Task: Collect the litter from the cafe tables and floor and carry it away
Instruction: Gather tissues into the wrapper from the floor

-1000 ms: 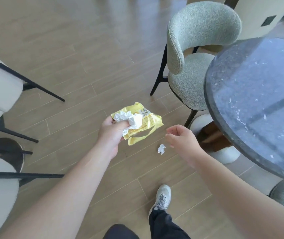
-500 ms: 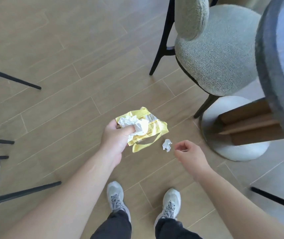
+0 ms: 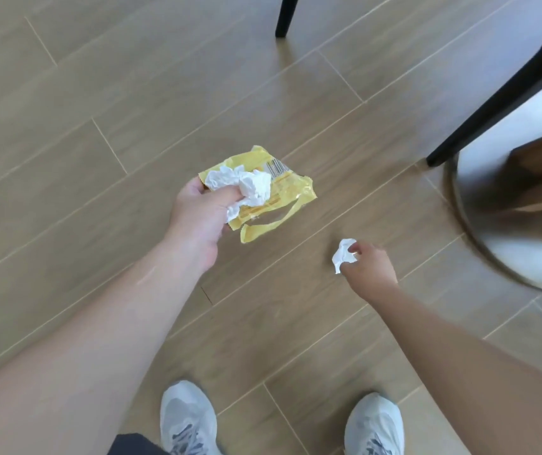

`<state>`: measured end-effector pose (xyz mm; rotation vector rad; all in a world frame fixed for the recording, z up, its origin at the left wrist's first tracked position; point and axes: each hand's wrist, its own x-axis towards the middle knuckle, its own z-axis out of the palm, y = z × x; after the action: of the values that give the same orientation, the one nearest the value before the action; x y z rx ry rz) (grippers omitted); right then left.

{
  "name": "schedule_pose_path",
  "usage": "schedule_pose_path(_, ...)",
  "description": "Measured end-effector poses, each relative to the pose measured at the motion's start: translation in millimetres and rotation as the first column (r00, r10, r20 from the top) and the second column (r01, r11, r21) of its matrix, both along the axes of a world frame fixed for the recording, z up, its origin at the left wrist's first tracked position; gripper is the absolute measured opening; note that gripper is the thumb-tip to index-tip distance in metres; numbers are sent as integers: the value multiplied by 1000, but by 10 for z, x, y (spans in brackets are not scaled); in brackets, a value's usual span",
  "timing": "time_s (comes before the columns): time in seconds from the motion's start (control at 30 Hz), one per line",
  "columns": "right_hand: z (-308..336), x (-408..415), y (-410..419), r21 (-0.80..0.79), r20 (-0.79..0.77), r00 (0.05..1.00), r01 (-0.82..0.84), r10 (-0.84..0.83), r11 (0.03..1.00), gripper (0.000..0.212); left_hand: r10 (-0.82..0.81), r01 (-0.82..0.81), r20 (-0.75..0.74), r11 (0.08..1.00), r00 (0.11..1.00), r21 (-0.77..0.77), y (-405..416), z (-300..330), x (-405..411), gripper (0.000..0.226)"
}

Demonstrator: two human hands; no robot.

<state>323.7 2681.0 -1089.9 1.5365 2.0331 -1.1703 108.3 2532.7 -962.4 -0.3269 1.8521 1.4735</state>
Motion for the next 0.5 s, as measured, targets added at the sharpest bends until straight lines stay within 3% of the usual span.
schedule_pose_path(0.17, -683, -41, -70, 101, 66, 992, -113, 107, 988, 51, -23, 23, -4, 1000, 1000, -16, -121, -557, -48, 45)
schedule_pose_path(0.3, -905, -81, -111, 186, 129, 964, -254, 233, 949, 34, -13, 13, -13, 999, 1000, -36, -191, -691, -65, 44)
schedule_pose_path(0.4, -888, -123, -86, 172, 144, 971, -212, 189, 962, 26, -11, 10, -24, 1000, 1000, -29, -227, -626, -84, 43)
schedule_pose_path(0.5, -647, -183, -91, 134, 119, 984, -146, 130, 980, 32, -1, 1, -22, 1000, 1000, -10, -247, -390, -103, 43)
